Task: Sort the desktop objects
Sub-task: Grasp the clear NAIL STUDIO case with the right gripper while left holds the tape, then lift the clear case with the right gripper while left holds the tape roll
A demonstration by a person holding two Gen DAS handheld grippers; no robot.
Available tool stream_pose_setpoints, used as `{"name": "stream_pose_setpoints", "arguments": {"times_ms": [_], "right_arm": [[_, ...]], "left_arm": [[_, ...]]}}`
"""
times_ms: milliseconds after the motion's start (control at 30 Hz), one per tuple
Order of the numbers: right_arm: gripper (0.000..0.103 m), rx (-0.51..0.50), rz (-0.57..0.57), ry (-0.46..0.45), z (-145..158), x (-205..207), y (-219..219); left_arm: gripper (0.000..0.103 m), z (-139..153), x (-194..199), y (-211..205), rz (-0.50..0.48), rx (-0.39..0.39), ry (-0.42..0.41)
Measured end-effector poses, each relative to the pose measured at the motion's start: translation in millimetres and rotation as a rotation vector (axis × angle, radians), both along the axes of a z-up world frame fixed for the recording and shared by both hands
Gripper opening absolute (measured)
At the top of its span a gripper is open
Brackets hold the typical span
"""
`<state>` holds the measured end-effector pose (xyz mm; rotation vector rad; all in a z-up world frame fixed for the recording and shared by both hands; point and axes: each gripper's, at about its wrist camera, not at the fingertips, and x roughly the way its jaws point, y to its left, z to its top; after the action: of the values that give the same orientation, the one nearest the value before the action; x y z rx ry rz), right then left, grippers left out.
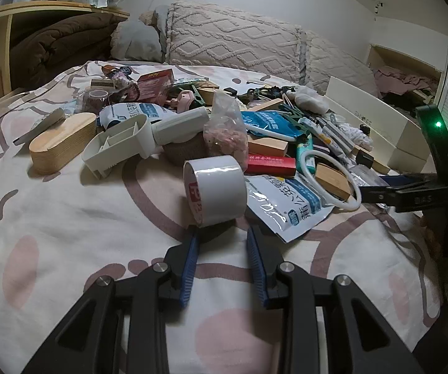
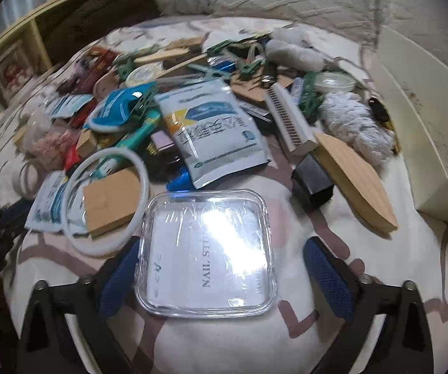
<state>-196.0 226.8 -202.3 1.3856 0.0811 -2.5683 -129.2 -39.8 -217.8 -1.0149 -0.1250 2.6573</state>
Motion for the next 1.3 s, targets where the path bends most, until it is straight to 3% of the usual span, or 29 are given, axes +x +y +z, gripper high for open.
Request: {"name": "stream_pose_setpoints", "arguments": {"times_ms": [67, 467, 600, 667, 733, 933, 1167, 1300], "right_arm": [[0.078, 0.016, -0.025, 0.034, 0.4, 6.1, -0.3], [0.078, 0.025, -0.152, 0.128, -2.6, 44.3, 1.2], [0.078, 0.015, -0.164, 0.141, -4.6, 51.8, 0.9], [0.078, 0.019, -0.168, 0.144, -5.7, 51.4, 0.2], [0.078, 0.032, -0.169, 0.15, -6.6, 51.8, -2.0], [0.078, 0.011, -0.17, 0.163, -9.1, 53.2, 0.9], [0.078, 0.018, -0.172, 0.189, -10.3, 55.6, -1.3], [0.078, 0.02, -0.173, 0.199, -10.5, 56.1, -1.7]], "left_arm": [[0.032, -0.1, -0.1, 0.2, -0.001, 0.002, -0.001], [0.033, 1.0, -1.4, -0.9, 0.01, -0.001, 0.003], [0.056, 4.3, -0.6, 4.5, 0.019, 0.018, 0.0], [0.063, 5.5, 0.1, 10.9, 0.027, 0.011, -0.003], [0.063, 6.1, -0.4, 17.0, 0.044, -0.014, -0.005], [0.063, 9.2, -7.3, 15.5, 0.112, 0.025, -0.037], [0.062, 14.2, -18.3, 14.2, 0.217, 0.02, -0.061], [0.043, 15.6, -21.0, 10.9, 0.277, 0.012, -0.054]]}}
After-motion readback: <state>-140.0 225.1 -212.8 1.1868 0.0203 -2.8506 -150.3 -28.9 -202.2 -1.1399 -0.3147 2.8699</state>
